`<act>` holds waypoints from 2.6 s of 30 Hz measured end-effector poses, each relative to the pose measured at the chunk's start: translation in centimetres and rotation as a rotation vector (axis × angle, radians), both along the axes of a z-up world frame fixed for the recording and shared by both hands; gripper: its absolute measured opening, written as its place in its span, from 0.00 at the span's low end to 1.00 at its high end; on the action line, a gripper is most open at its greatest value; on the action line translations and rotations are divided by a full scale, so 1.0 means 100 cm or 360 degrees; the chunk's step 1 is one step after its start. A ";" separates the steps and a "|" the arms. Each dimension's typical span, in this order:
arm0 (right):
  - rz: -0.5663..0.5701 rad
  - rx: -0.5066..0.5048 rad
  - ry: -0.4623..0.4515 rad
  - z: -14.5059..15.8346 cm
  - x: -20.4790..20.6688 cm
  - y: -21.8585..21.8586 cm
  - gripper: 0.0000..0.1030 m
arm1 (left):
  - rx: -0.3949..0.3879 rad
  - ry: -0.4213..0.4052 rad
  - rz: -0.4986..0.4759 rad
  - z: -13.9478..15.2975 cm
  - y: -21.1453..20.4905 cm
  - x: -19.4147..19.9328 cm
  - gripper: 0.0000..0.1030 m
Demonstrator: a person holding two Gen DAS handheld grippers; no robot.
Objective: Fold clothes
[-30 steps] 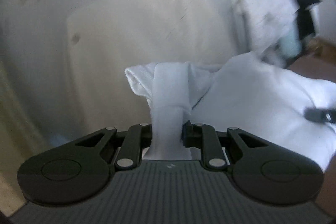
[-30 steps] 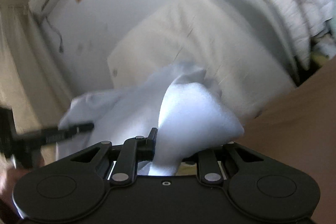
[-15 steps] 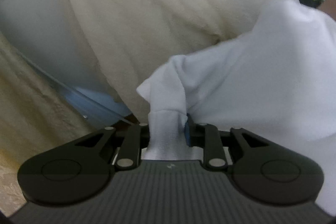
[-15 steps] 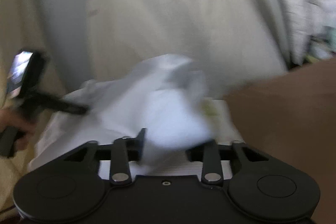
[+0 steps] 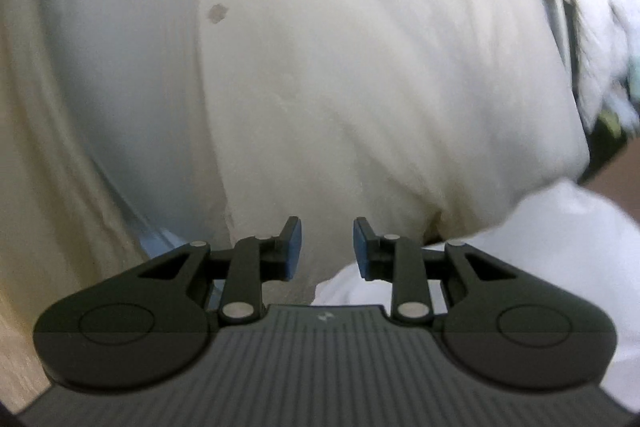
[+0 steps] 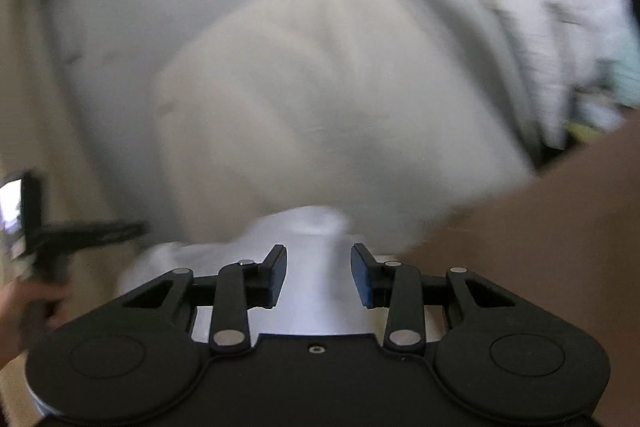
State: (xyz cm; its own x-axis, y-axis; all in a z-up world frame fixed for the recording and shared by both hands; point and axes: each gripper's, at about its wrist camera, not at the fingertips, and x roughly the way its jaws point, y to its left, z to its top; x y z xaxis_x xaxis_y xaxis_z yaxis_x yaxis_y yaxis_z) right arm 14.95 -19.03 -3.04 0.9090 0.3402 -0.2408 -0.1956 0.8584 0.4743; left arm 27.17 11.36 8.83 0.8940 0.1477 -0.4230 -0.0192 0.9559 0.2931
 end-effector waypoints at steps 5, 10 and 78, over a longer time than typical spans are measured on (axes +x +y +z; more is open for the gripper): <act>0.0254 -0.0190 0.0199 -0.020 0.050 0.041 0.39 | -0.0053 0.0366 -0.0060 -0.037 0.007 0.034 0.27; 0.0058 -0.0105 0.0409 -0.065 0.082 0.027 0.35 | -0.0080 0.0585 0.0232 -0.082 0.036 0.061 0.31; -0.0065 -0.0770 0.0429 0.020 -0.182 0.034 0.86 | -0.0167 0.0514 0.0326 -0.091 -0.105 -0.290 1.00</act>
State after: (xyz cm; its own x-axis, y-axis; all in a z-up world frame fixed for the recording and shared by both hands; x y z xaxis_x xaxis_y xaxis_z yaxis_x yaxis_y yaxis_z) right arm -3.26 -15.61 -1.07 0.8036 0.0991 -0.5868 -0.0841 0.9951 0.0529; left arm -1.79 0.81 -0.30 0.6690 0.2503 -0.6999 -0.1357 0.9669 0.2160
